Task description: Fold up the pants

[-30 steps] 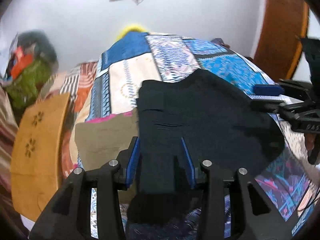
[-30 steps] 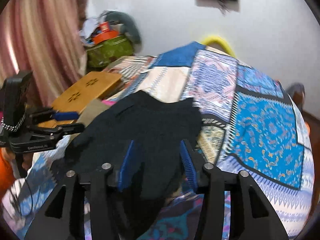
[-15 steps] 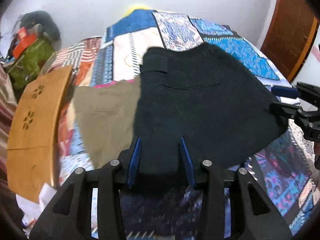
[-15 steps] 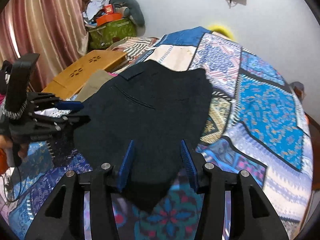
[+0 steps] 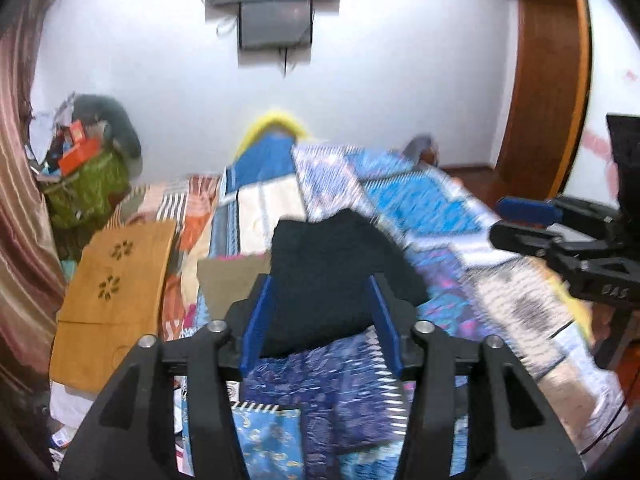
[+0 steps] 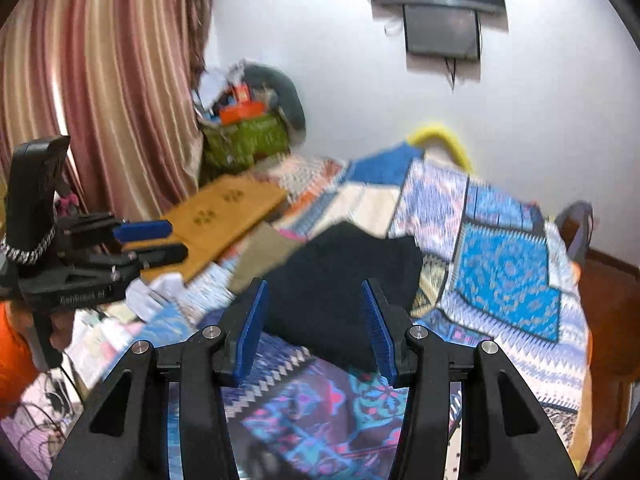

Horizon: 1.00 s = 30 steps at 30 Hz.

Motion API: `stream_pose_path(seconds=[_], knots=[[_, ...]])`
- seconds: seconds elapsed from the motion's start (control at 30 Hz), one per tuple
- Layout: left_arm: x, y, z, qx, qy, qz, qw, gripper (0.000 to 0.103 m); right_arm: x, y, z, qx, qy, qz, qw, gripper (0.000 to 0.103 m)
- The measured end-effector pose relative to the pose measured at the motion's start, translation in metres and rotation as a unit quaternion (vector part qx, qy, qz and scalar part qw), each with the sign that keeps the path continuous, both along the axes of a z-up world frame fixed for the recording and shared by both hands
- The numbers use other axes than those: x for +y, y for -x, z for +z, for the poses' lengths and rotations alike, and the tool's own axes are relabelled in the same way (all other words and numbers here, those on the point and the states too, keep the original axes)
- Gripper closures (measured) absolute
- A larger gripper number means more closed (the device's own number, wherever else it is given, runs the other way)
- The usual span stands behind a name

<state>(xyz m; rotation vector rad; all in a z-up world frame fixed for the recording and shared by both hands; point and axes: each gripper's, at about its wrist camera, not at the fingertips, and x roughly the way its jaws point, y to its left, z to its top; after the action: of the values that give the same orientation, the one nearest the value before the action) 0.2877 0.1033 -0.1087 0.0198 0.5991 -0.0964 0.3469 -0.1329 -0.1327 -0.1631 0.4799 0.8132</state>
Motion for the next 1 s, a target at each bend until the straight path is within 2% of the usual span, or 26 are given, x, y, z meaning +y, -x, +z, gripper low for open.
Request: stream_pose_path(seconds=[0.07, 0.27, 0.47, 0.6, 0.63, 0.7, 0.73, 0.83, 0.9, 1.0], knots=[[-0.005, 0.022, 0.018, -0.024, 0.008, -0.002, 0.9997, 0.051, -0.008, 0.022, 0.017, -0.022, -0.018, -0.005, 1.0, 0.059], [-0.024, 0.09, 0.057, -0.105, -0.013, 0.007, 0.9944, 0.05, -0.03, 0.079, 0.048, -0.058, -0.072, 0.003, 0.996, 0.059], [-0.036, 0.14, 0.072, -0.152, -0.006, 0.017, 0.9882, 0.043, -0.043, 0.128, 0.06, -0.098, -0.096, -0.009, 0.991, 0.059], [-0.04, 0.157, 0.072, -0.167, -0.004, 0.023, 0.9857, 0.033, -0.046, 0.144, 0.057, -0.107, -0.106, -0.016, 0.989, 0.058], [-0.04, 0.159, 0.072, -0.17, -0.003, 0.027, 0.9851, 0.03, -0.047, 0.148, 0.056, -0.109, -0.107, -0.022, 0.988, 0.056], [-0.04, 0.162, 0.071, -0.174, 0.001, 0.029, 0.9843, 0.025, -0.047, 0.153, 0.054, -0.113, -0.106, -0.035, 0.987, 0.04], [-0.039, 0.164, 0.071, -0.176, 0.003, 0.029, 0.984, 0.019, -0.047, 0.155, 0.053, -0.116, -0.108, -0.041, 0.986, 0.037], [-0.037, 0.168, 0.072, -0.18, 0.009, 0.032, 0.983, 0.01, -0.049, 0.156, 0.05, -0.119, -0.108, -0.052, 0.986, 0.031], [-0.036, 0.168, 0.071, -0.18, 0.011, 0.032, 0.9831, 0.007, -0.048, 0.156, 0.048, -0.118, -0.104, -0.057, 0.986, 0.021], [-0.036, 0.168, 0.071, -0.181, 0.013, 0.034, 0.9828, 0.003, -0.051, 0.159, 0.048, -0.121, -0.107, -0.068, 0.985, 0.016]])
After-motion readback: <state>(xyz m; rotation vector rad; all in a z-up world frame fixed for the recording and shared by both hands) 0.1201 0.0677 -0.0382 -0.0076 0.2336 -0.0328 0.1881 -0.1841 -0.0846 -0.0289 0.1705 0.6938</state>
